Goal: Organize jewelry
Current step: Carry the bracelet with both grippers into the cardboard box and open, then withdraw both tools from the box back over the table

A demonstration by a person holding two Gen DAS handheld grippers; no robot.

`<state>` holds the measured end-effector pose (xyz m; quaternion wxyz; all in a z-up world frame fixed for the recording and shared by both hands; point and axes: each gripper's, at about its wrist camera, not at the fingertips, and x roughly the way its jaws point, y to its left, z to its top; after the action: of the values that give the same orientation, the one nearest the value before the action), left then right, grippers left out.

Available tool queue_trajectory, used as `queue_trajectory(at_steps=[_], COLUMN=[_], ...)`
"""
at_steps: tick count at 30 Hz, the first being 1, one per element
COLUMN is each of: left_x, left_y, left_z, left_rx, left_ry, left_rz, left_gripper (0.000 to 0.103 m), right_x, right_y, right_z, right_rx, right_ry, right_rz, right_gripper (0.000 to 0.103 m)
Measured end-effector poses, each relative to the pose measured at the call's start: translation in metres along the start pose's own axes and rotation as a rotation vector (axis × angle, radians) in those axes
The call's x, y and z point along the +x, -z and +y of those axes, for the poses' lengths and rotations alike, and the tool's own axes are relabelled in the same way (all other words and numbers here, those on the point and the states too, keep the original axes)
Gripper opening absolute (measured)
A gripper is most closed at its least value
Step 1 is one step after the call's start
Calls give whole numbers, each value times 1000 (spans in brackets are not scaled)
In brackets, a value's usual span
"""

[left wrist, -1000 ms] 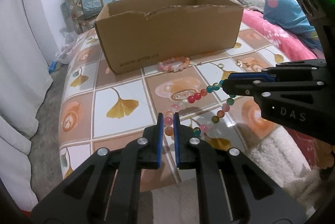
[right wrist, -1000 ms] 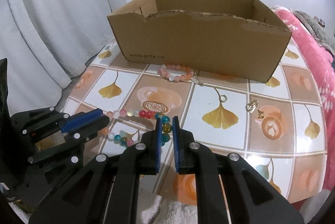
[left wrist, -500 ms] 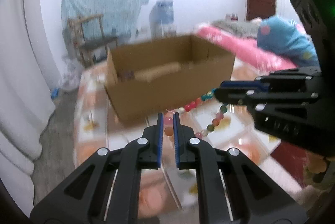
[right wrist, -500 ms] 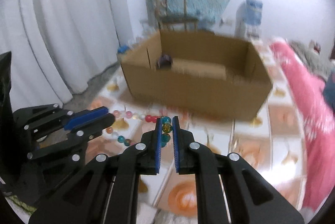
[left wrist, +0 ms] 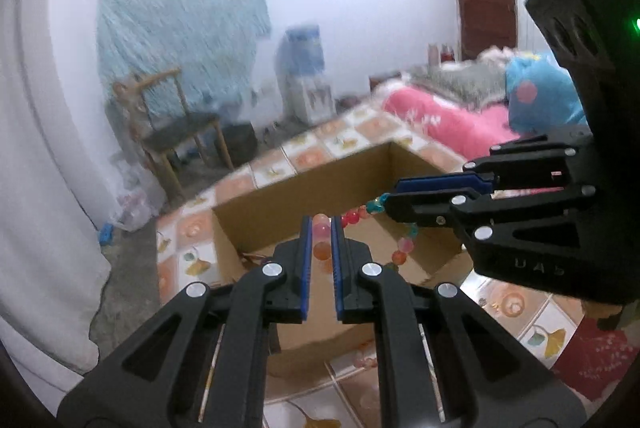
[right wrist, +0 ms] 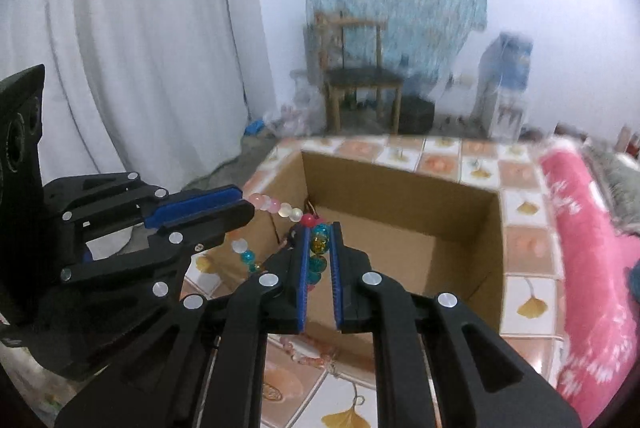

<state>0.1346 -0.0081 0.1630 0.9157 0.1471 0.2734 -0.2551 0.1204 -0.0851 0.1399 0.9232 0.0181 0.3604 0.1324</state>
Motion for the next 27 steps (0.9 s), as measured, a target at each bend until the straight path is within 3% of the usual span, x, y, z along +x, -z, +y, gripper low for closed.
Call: queue_trajectory(at_steps=[5, 10, 13, 21, 25, 27], left_x=[62, 115, 130, 148, 148, 145], left_y=[3, 27, 38, 51, 51, 48], left_z=[14, 21, 25, 26, 28, 31], left_rx=[-29, -29, -12, -14, -31, -40], left_ry=[87, 113, 99, 109, 98, 71], left_rz=[208, 413, 484, 600, 602, 582], left_gripper=[8, 8, 8, 9, 9, 23], right_x=[56, 109, 125, 158, 163, 161], right_y=[-9, 6, 15, 28, 31, 30], right_z=[-34, -58, -63, -67, -70, -73], right_rx=[86, 168, 201, 249, 299, 292], right_ry=[-110, -177, -198, -209, -239, -235], right_rz=[197, 392, 463, 593, 613, 588], right_gripper=[10, 10, 10, 10, 11, 13])
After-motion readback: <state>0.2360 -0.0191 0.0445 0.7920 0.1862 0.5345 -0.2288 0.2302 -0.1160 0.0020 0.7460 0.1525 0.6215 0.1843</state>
